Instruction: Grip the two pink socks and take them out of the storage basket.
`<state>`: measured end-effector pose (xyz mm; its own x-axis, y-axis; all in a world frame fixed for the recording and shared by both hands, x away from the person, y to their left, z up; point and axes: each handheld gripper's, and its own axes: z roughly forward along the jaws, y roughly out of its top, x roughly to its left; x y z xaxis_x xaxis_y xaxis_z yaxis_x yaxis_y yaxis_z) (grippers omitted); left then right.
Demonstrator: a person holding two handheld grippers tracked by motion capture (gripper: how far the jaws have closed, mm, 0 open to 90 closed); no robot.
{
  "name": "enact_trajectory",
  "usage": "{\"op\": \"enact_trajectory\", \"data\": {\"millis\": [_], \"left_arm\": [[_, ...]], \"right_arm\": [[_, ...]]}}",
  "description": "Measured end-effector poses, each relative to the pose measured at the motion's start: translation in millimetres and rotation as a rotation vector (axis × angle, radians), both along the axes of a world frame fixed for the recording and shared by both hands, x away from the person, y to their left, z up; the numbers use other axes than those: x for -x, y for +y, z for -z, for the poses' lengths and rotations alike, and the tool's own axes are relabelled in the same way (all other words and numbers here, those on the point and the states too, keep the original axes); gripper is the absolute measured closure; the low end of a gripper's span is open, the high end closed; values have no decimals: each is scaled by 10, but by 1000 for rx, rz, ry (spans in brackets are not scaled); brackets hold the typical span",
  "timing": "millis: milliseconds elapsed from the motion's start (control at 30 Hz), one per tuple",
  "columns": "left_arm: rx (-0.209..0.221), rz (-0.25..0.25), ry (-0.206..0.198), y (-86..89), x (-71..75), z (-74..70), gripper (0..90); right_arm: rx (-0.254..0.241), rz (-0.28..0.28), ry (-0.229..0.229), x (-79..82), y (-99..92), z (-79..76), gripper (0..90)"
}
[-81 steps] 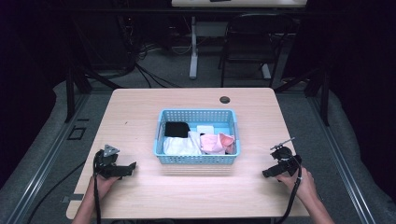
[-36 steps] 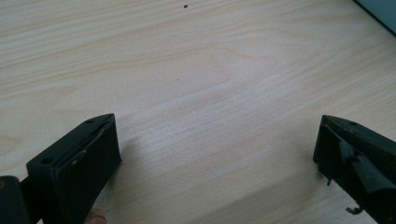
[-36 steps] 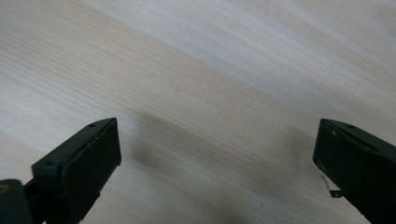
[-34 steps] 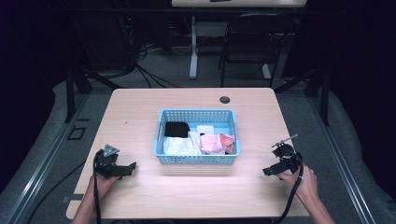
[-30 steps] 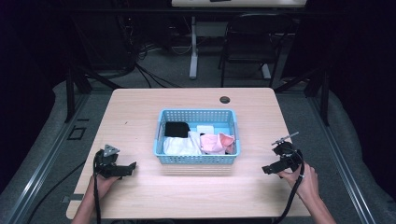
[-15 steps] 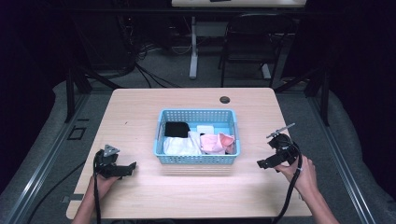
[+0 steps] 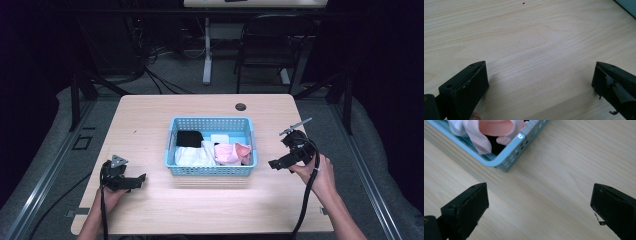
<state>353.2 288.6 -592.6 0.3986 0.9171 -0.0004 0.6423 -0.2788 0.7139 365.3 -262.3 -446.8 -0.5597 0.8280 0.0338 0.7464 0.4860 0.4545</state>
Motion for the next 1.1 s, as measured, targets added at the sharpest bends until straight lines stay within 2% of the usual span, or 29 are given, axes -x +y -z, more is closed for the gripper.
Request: {"op": "enact_trajectory", "data": {"millis": [133, 200, 300, 333, 400, 567, 800, 1100], "left_arm": [[0, 0, 0, 0, 0, 0, 6], [-2, 2, 1, 2, 0, -1, 6], [-2, 2, 2, 3, 0, -1, 5], [-2, 2, 2, 2, 0, -1, 5], [-2, 2, 2, 2, 0, -1, 6], [-2, 2, 2, 2, 0, -1, 6], [-2, 2, 2, 2, 0, -1, 6], [-2, 3, 2, 3, -1, -1, 5]], "right_arm": [[-13, -14, -14, -29, 98, -83, 13], [1, -34, -10, -64, 155, -141, 12], [-11, -44, -16, -94, 228, -176, 11], [2, -55, -13, -111, 260, -205, 10], [-12, -62, -21, -133, 326, -224, 9], [3, -104, -16, -214, 511, -281, 3], [5, -136, 1, -357, 755, -258, 0], [-14, -174, 31, -523, 1051, -144, 0]]}}
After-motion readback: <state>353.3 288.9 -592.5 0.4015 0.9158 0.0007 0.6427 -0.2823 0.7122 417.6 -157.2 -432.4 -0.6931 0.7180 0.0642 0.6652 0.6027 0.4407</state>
